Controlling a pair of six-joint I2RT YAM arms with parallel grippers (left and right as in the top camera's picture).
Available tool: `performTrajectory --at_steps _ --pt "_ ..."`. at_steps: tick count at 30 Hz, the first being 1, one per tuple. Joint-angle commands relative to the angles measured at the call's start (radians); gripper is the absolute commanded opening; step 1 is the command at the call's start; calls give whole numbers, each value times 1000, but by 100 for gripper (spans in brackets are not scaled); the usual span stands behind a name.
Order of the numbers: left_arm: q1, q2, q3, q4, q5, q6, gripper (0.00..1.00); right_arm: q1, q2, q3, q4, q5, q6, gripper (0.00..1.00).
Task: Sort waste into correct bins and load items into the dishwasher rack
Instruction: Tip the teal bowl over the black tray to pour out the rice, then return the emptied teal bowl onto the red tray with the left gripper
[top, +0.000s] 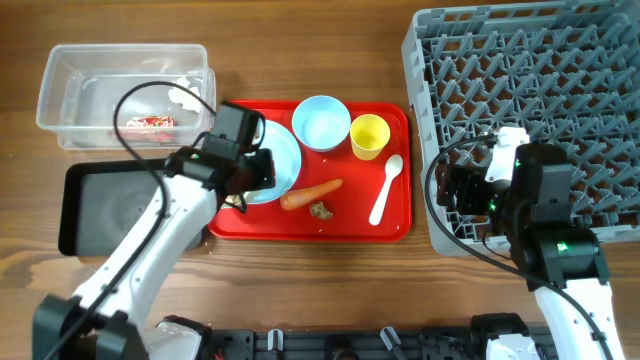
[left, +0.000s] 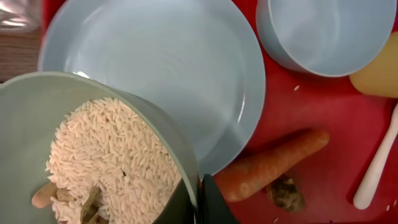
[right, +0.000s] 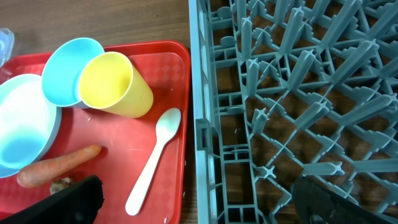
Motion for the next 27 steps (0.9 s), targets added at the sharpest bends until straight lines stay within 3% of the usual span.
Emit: performTrajectory --at_steps 1,7,16,27 --pt "111 -77 13 -35 3 -6 4 -1 3 26 -2 9 -13 100" --pt "364 -90 12 -52 259 4 4 -1 3 26 -3 9 -13 100" --pt "728 26 10 -47 715 185 4 -1 3 26 -3 9 -13 100" --pt "979 290 10 -52 1198 344 4 -1 3 26 -4 9 -13 100"
